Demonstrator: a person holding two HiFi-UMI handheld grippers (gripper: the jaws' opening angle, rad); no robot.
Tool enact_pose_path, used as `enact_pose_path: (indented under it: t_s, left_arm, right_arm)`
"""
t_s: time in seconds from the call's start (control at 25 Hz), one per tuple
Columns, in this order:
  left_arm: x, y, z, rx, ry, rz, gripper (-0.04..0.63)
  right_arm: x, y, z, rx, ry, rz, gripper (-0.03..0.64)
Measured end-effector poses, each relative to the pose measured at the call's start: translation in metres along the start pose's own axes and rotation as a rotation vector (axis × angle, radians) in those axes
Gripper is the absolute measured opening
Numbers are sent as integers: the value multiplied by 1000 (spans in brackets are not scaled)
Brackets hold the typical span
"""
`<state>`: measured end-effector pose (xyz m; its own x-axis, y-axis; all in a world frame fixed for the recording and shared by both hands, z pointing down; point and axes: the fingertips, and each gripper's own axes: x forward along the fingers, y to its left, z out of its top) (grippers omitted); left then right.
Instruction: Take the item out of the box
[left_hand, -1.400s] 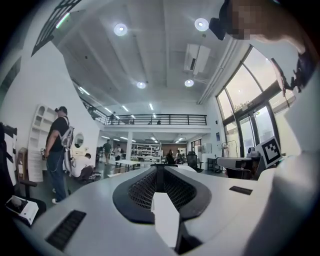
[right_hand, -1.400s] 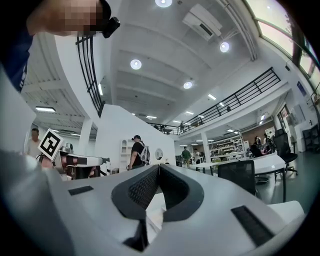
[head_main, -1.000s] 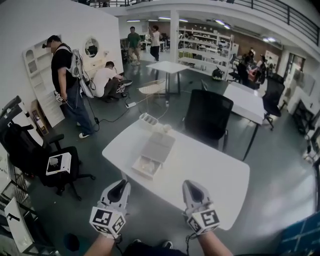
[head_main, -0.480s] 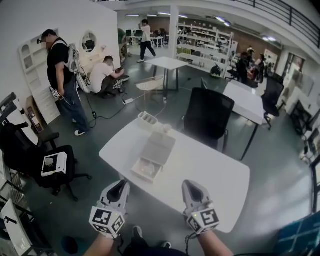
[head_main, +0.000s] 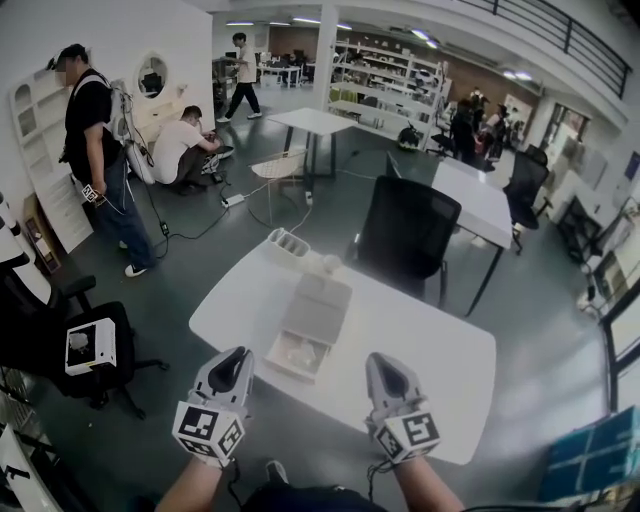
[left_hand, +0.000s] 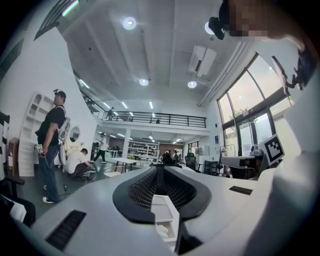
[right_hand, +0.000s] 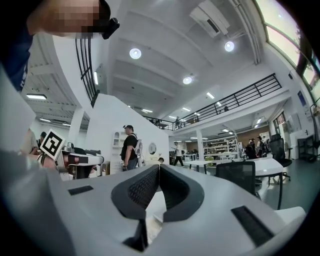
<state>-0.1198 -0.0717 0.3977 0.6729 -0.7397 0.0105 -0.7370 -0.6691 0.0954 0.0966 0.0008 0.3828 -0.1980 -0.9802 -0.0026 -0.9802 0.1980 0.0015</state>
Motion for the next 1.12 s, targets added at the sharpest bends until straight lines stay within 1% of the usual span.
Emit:
enact_pose_path:
  t_s: [0.2,0.36,0.52,0.64,0.88,1.12]
  left_arm:
    - [19,34,-2,-10,4,-40,64]
    - [33,45,-2,-29,1,-70,64]
    - [50,56,-9,-45,10,-76,64]
    - [65,58,-10,-40,10,-69,64]
    - [103,55,-2,9,9,-32,64]
    - [138,54,-5,11,23,22,64]
  right_arm:
    - [24,10,-7,-7,14,-42,18]
    - [32,8,-9,-15,36,-81,18]
    - [46,1,-15,-20,54,-94,18]
    - [56,-11,-16,-27,59,-96,18]
    - [86,-58,-15,-17,30,-98,18]
    - [121,-98,-22,8,21,-69,18]
